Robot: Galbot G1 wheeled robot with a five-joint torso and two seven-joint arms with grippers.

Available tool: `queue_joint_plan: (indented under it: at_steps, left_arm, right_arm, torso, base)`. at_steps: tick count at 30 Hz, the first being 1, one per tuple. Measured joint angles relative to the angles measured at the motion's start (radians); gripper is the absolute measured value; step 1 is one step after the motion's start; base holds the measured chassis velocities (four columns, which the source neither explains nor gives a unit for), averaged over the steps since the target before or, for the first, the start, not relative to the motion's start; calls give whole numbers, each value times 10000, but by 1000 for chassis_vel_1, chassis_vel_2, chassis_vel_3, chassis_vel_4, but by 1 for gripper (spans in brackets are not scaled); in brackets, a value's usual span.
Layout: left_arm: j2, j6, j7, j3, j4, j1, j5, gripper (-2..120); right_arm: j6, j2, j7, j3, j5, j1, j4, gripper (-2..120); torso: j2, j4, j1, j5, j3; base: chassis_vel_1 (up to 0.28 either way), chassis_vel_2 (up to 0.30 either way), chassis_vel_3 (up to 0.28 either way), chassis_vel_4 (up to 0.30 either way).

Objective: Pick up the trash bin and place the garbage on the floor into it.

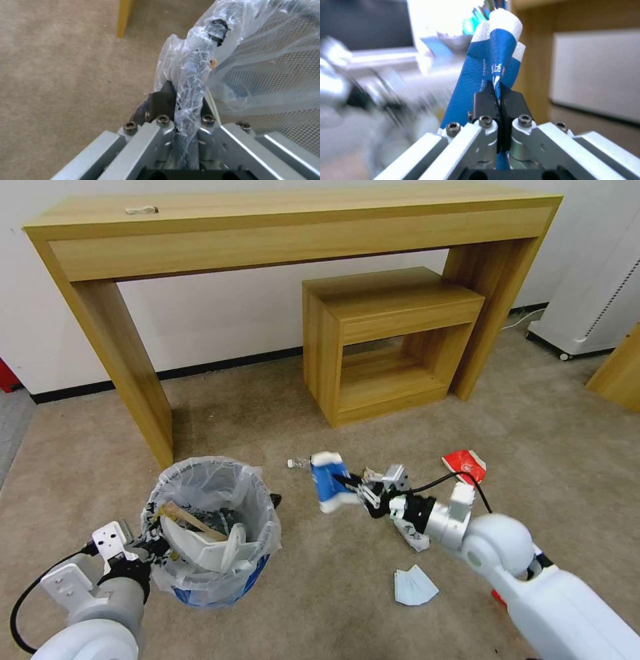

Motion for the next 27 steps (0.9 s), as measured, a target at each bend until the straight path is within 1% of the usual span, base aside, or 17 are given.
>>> queue_joint_plan:
  at_steps: [2, 3, 5, 7, 8, 10, 11, 12, 15, 20, 22, 23, 24, 27]
  left_arm:
    - [-35, 0, 86, 194, 0, 17, 58, 1]
    - [-35, 0, 86, 194, 0, 17, 58, 1]
    - [-87, 0, 179, 470, 8, 23, 163, 1]
    - [-104, 0, 232, 579, 4, 31, 240, 1]
    - [-104, 0, 232, 579, 4, 31, 240, 1]
    - [-114, 5, 258, 607, -25, 34, 270, 1]
    - [-114, 5, 258, 607, -25, 34, 270, 1]
    - [-109, 12, 266, 586, -48, 29, 272, 1]
    - [-83, 24, 267, 466, -101, -8, 248, 1]
    - [-75, 34, 268, 383, -148, -39, 190, 1]
    - [-75, 34, 268, 349, -148, -60, 180, 1]
    - [-70, 35, 268, 311, -137, -76, 176, 1]
    - [-70, 35, 268, 311, -137, -76, 176, 1]
    - [-28, 35, 263, 196, -13, -105, 167, 1]
  right_arm:
    - [357, 163, -66, -473, 580, 342, -93, 0]
    - [357, 163, -66, -473, 580, 342, -93, 0]
    - [826, 532, -63, -1430, 1110, 1056, -642, 0]
    - [983, 918, -8, -2137, 1336, 1577, -1114, 0]
    - [983, 918, -8, -2137, 1336, 1577, -1114, 0]
    - [1146, 1452, 104, -2888, 1377, 2238, -1651, 0]
    - [1146, 1452, 104, -2888, 1377, 2238, -1651, 0]
    - [1176, 1804, 147, -3305, 1367, 2611, -1954, 0]
    - [1199, 2340, 182, -3959, 1173, 3323, -2526, 0]
    - [1199, 2471, 187, -4245, 825, 3665, -2840, 0]
    - [1200, 2421, 164, -4265, 765, 3702, -2864, 7]
    - [1202, 2320, 102, -4237, 707, 3715, -2869, 14]
    - [1202, 2320, 102, -4237, 707, 3715, -2869, 14]
    - [1278, 1979, 16, -3967, 586, 3644, -2822, 28]
  torso:
    - [0, 0, 0, 2, 0]
    - [0, 0, 0, 2, 0]
    - [0, 1, 0, 2, 1]
    - [0, -1, 0, 1, 1]
    - [0, -1, 0, 1, 1]
    - [0, 0, 0, -1, 2]
    - [0, 0, 0, -1, 2]
    - [0, 2, 0, 2, 1]
    - [0, 3, 0, -2, 2]
    - [0, 2, 0, -1, 2]
    - [0, 2, 0, 1, 2]
    - [-1, 1, 0, 0, 2]
    - [-1, 1, 0, 0, 2]
    - [0, -1, 0, 2, 2]
  base:
    - [0, 0, 0, 0]
    - [0, 0, 0, 0]
    - [0, 0, 0, 0]
    - [0, 0, 0, 0]
    - [0, 0, 0, 0]
    - [0, 0, 0, 0]
    - [0, 0, 0, 0]
    - [0, 0, 0, 0]
    - [0, 0, 0, 0]
    - [0, 0, 0, 0]
    - [0, 0, 0, 0]
    - [0, 0, 0, 0]
    - [0, 0, 0, 0]
    - [0, 0, 0, 0]
